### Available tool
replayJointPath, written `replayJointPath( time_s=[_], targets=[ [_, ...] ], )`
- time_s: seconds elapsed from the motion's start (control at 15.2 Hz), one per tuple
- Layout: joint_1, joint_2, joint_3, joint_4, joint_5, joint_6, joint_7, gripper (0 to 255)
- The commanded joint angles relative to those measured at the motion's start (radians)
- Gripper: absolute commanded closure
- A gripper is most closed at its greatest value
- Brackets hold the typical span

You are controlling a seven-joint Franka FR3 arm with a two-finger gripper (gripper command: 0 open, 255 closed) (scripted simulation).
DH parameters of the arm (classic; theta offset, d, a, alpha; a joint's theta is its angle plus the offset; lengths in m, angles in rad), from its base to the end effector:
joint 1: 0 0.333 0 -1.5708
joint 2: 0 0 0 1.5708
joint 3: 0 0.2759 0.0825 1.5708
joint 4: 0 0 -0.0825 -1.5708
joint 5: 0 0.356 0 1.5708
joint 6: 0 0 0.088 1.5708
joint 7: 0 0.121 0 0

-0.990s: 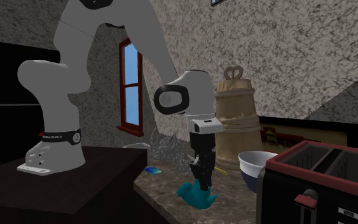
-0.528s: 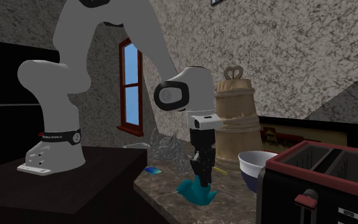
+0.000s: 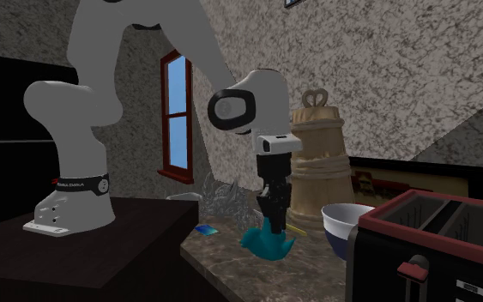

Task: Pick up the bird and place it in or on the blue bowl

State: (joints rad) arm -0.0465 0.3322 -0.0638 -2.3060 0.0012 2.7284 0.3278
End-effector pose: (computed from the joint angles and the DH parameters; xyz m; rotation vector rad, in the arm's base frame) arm 0.5074 -0.0576 0.1826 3.0545 -0.6746 0.1448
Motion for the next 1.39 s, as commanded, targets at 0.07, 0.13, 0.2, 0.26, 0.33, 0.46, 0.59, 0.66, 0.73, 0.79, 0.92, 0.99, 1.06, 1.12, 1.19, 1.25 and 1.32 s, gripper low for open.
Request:
replayJointPath(
  time_s=[0.07, 0.13, 0.2, 0.26, 0.33, 0.46, 0.59, 0.66, 0.73, 0.79, 0.92, 0.99, 1.06, 1.12, 1.19, 1.25, 1.32],
  targets=[
    [0.002, -0.038, -0.002, -0.006, -0.004, -0.032, 0.002, 255],
    [0.003, -0.050, -0.003, -0.006, -0.005, -0.044, 0.003, 255],
    [0.003, -0.063, -0.004, -0.006, -0.006, -0.056, 0.003, 255],
    [0.004, -0.075, -0.005, -0.006, -0.007, -0.069, 0.004, 255],
    [0.004, -0.086, -0.005, -0.006, -0.008, -0.081, 0.005, 255],
    [0.005, -0.110, -0.006, -0.004, -0.011, -0.105, 0.006, 255],
    [0.006, -0.132, -0.007, -0.002, -0.013, -0.130, 0.007, 255],
    [0.006, -0.143, -0.007, 0.000, -0.014, -0.143, 0.007, 255],
    [0.006, -0.154, -0.008, 0.001, -0.015, -0.156, 0.008, 255],
    [0.007, -0.165, -0.008, 0.003, -0.016, -0.168, 0.008, 255],
    [0.007, -0.186, -0.009, 0.008, -0.018, -0.194, 0.009, 255],
    [0.007, -0.196, -0.009, 0.011, -0.018, -0.207, 0.010, 255],
    [0.008, -0.206, -0.009, 0.013, -0.019, -0.219, 0.010, 255],
    [0.008, -0.216, -0.009, 0.017, -0.020, -0.232, 0.011, 255],
    [0.008, -0.226, -0.009, 0.020, -0.021, -0.245, 0.011, 255],
    [0.008, -0.235, -0.010, 0.023, -0.022, -0.258, 0.011, 255],
    [0.008, -0.244, -0.010, 0.027, -0.022, -0.271, 0.012, 255]
  ],
)
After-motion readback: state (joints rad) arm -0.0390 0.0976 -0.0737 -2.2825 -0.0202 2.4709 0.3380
